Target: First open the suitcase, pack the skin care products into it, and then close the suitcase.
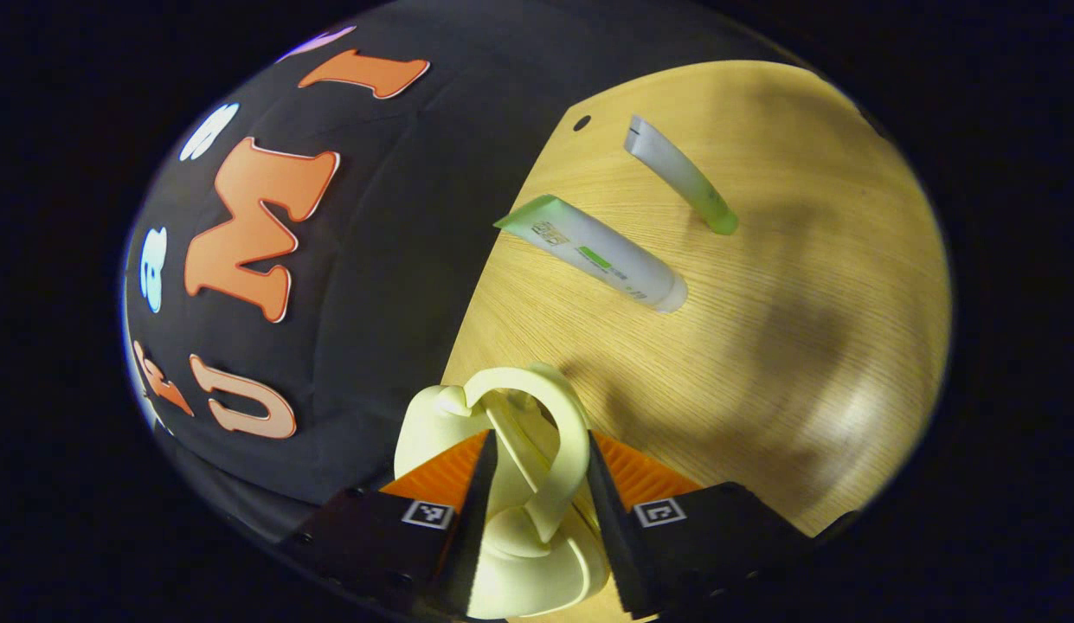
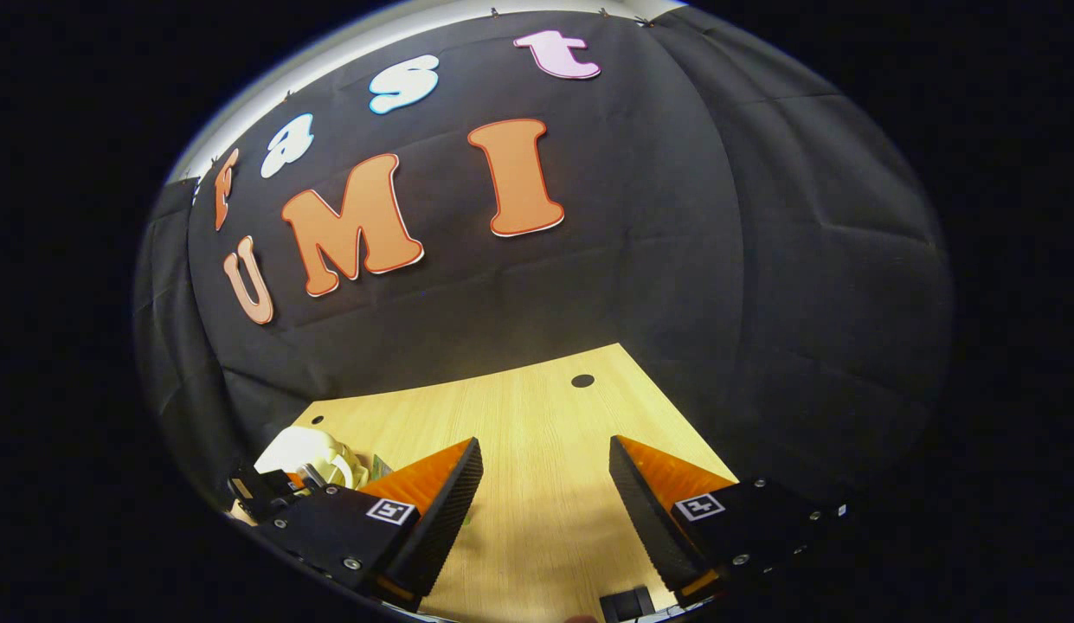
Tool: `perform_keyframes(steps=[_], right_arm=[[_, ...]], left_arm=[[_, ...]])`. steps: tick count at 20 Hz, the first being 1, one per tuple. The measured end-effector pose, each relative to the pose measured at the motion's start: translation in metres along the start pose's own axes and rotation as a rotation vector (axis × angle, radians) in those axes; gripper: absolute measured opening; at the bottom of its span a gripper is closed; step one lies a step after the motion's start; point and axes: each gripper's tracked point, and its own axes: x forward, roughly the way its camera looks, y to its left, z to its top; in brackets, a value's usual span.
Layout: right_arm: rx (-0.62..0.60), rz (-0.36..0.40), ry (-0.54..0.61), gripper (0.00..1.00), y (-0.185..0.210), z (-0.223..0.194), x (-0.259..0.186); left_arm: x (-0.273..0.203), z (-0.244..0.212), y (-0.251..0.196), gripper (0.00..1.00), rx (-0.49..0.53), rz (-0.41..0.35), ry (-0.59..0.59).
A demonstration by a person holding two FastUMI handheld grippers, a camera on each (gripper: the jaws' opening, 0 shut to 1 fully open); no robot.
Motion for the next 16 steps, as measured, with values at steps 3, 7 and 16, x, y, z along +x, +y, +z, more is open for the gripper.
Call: perform_keyframes(steps=[3, 7, 16], right_arm=[[0.002, 0.006, 0.007, 0.93, 0.001, -0.001, 0.002], [-0.010, 0.023, 0.007, 0.93, 0.008, -0.001, 0.003], [-0.025, 0.057, -0.010, 0.94, 0.053, 0.005, 0.007]], left_arm=[[0.004, 0.001, -0.009, 0.25, 0.125, 0.011, 0.031], [0.006, 0.002, -0.009, 0.11, -0.008, -0.028, 0.044], [-0.005, 0.005, 0.047, 0.11, -0.635, -0.223, -0.038]])
